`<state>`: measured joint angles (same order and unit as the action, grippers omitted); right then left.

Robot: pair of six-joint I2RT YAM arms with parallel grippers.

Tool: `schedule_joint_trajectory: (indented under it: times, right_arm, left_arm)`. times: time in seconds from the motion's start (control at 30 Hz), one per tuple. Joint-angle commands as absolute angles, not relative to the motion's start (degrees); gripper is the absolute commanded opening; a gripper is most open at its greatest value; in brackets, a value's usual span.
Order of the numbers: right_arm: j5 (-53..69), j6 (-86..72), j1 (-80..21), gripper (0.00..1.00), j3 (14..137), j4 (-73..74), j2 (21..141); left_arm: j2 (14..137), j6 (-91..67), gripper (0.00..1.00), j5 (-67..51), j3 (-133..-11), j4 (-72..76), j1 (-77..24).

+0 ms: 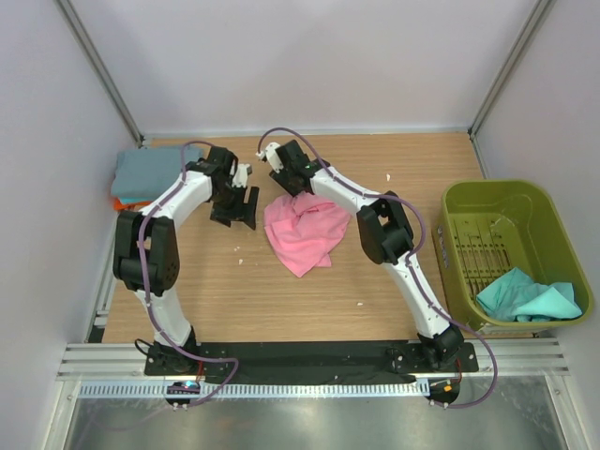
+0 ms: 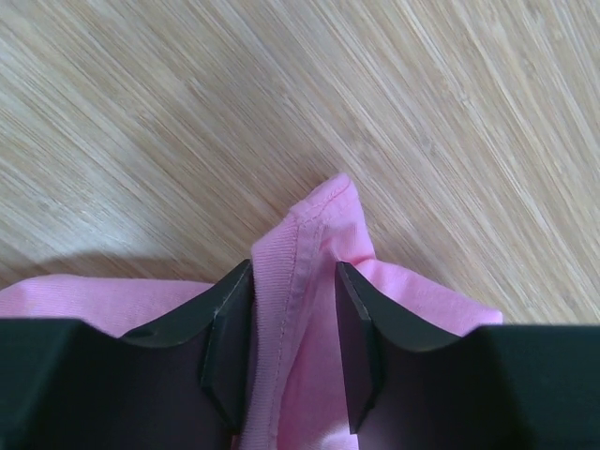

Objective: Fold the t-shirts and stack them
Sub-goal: Flatten the tshirt out

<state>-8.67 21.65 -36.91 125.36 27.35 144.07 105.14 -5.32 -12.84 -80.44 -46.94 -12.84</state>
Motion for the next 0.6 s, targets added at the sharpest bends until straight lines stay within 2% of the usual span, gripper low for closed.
schedule_joint_trajectory:
  times: [0.0, 0.1, 0.13, 0.17, 0.2, 0.4, 0.57]
  right_arm:
    - [-11.1, 20.4, -36.7, 0.43, 127.6, 24.3, 144.1]
    - [-10.6, 20.6, -36.8, 0.41, 129.1, 24.0, 144.6]
    - [-10.3, 20.9, -36.8, 0.34, 129.5, 24.0, 144.6]
    - [-10.1, 21.0, -36.8, 0.08, 129.8, 24.1, 144.7]
    - [-10.4, 21.0, -36.9, 0.01, 129.8, 24.1, 144.5]
    - [-11.8, 22.4, -36.8, 0.01, 129.4, 25.7, 135.6]
    - [-11.7, 23.1, -36.9, 0.01, 127.7, 26.6, 123.6]
  left_arm:
    - [103.4, -4.6, 0.78, -12.0, -80.2, -45.7, -13.3]
    - [103.3, -4.4, 0.78, -12.0, -79.7, -45.6, -13.3]
    - [103.3, -4.5, 0.78, -12.0, -79.5, -45.6, -13.3]
    - [103.3, -4.5, 0.78, -12.0, -79.5, -45.4, -13.4]
    - [103.4, -4.6, 0.78, -12.1, -79.6, -45.4, -13.3]
    - [104.1, -5.5, 0.78, -11.3, -79.8, -44.0, -13.0]
    - [110.0, -7.3, 0.78, -20.3, -85.2, -45.3, -11.3]
